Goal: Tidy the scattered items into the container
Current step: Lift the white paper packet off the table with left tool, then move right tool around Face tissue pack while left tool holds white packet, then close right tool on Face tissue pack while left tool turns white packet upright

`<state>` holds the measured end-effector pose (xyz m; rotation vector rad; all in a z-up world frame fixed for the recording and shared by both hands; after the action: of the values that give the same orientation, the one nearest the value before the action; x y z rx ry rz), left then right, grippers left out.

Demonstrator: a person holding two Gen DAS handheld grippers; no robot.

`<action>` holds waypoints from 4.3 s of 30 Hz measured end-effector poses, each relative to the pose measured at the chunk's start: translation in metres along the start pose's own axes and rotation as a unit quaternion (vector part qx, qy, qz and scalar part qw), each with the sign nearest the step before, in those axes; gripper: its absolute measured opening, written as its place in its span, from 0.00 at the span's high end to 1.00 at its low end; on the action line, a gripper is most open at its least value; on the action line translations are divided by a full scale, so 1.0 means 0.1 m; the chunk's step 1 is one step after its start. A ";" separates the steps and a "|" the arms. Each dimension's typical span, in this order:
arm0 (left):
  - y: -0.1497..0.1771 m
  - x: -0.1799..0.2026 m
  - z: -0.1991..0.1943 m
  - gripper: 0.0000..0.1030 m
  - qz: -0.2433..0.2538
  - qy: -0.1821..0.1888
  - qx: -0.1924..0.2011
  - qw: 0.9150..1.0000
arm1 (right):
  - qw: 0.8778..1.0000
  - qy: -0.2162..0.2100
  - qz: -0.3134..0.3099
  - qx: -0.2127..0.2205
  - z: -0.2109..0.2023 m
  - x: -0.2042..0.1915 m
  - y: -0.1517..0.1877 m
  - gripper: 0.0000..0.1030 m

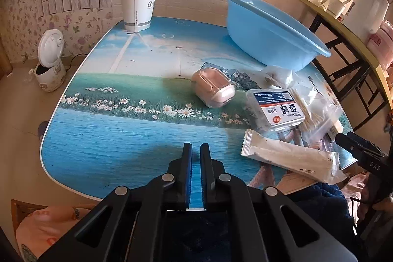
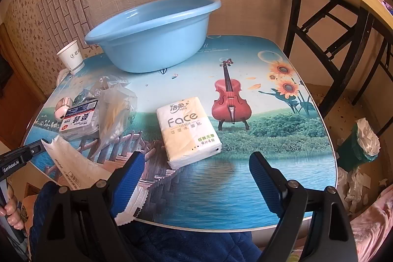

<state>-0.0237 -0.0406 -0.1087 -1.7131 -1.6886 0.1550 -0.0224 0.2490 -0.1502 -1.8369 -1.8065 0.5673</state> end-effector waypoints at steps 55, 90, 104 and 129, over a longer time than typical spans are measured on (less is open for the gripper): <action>0.10 0.41 0.23 0.93 -0.070 0.123 -0.067 0.988 | 1.000 -0.002 -0.016 0.016 0.11 -0.06 -0.02 0.51; -0.02 0.15 0.10 0.44 -0.049 -0.008 -0.037 0.998 | 1.000 0.016 -0.010 -0.003 0.02 -0.03 0.08 0.40; -0.06 0.35 0.23 0.30 -0.047 -0.037 -0.045 0.997 | 1.000 0.011 -0.011 0.000 0.03 -0.04 0.04 0.40; -0.04 0.46 0.37 0.34 0.037 -0.109 -0.016 0.993 | 0.999 0.023 -0.024 0.012 0.14 -0.10 -0.03 0.40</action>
<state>-0.0411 0.0156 -0.1153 -1.8386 -1.7926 0.3638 -0.0342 0.2401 -0.1601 -1.7727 -1.8006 0.5229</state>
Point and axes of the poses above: each gripper's, at about its wrist camera, not at the fingertips, and z roughly the way its jaws point, x to its right, y to its underside, the point moved 6 cm from there along z, roughly the way its jaws point, and after that the axes turned 11 degrees about y, right-handed, at the moved point
